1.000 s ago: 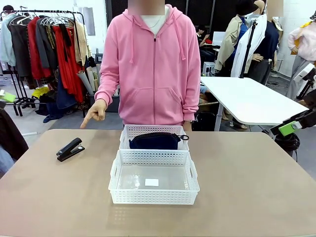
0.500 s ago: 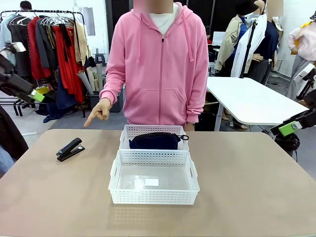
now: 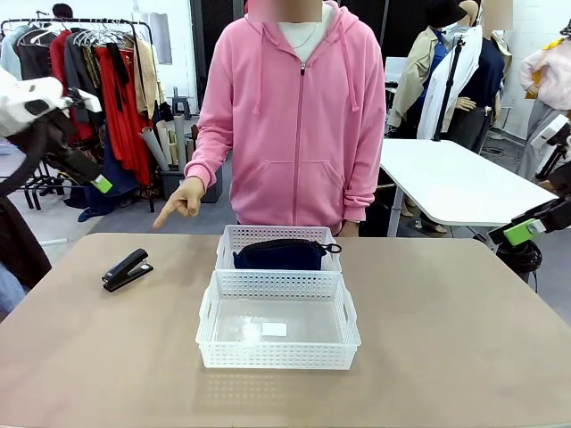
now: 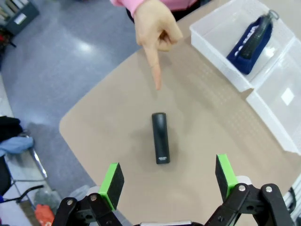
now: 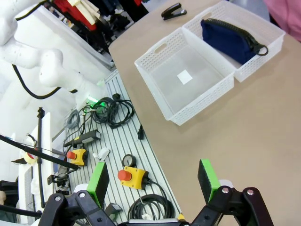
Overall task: Distribute items into two baskets.
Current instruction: Pick up the Stapler that the person points to.
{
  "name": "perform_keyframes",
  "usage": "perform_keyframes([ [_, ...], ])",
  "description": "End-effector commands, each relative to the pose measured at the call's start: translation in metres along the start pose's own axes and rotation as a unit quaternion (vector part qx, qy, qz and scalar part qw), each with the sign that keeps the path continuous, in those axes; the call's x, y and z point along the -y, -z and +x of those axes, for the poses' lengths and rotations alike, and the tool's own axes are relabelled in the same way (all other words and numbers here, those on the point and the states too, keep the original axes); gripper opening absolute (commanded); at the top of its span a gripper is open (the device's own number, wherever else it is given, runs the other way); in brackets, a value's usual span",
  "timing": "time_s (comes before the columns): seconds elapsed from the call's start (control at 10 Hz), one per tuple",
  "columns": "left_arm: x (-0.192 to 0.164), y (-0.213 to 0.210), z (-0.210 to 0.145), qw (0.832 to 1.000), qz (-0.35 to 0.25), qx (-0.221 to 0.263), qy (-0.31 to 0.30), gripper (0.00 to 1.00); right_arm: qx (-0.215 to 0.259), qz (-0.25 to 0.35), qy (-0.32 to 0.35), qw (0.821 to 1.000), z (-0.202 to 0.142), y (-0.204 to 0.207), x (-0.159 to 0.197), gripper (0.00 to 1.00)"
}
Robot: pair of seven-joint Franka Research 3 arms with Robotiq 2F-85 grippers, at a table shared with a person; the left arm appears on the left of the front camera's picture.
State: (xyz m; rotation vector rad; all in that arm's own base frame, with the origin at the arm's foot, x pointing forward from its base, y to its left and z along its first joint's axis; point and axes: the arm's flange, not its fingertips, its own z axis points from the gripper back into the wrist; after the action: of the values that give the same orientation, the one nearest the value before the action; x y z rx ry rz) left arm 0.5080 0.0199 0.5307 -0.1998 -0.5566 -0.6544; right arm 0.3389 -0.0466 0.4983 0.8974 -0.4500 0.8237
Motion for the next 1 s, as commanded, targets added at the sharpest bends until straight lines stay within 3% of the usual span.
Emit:
perform_keyframes([
  [0.0,-0.005,0.013,0.019,0.998,0.008,-0.059,0.032,1.00,-0.003,0.000,0.002,1.000,0.000,0.000,-0.001,1.00],
  [0.3,-0.009,0.041,0.045,0.987,-0.002,-0.141,0.071,1.00,-0.003,0.000,0.002,1.000,0.000,0.000,-0.001,1.00],
  [0.9,-0.009,0.106,0.055,0.974,-0.013,-0.210,0.089,1.00,-0.003,0.000,0.002,1.000,0.000,0.000,-0.001,1.00],
])
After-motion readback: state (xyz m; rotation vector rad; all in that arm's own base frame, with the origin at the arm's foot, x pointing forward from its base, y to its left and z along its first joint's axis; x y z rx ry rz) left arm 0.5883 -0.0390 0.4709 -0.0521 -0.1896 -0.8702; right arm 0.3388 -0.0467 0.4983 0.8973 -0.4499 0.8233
